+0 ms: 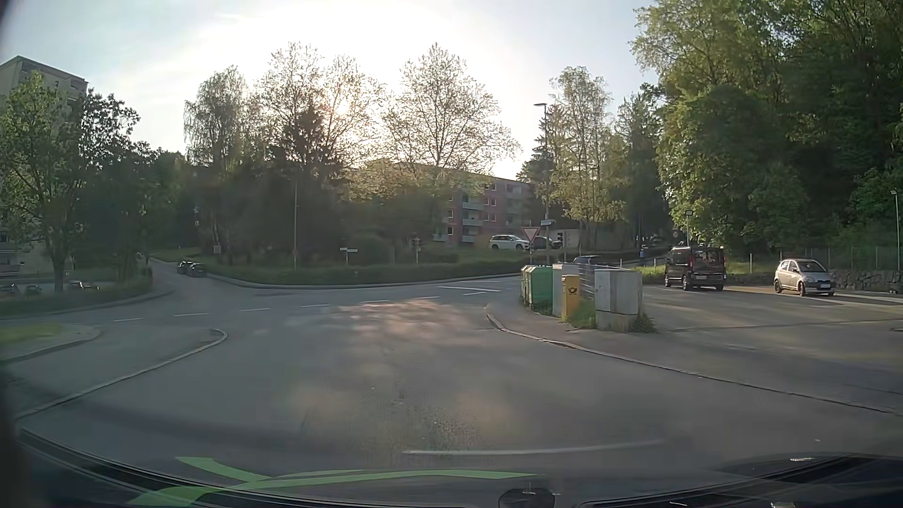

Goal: Follow the waypoints while adhering to traffic rules and regulations

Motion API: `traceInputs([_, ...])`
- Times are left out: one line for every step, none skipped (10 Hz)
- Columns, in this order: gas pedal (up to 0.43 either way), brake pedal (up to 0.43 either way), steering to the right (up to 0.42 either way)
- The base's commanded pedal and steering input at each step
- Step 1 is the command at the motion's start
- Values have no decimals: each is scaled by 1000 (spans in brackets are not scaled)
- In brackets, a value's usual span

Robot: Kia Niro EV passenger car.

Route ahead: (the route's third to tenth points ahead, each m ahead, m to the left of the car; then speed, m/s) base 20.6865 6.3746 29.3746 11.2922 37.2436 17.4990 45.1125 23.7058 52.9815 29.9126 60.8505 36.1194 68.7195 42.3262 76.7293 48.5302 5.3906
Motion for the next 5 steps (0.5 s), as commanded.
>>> traceInputs([0,134,-72])
traceInputs([0,134,-68])
traceInputs([0,128,-61])
traceInputs([0,98,-55])
traceInputs([0,79,-48])
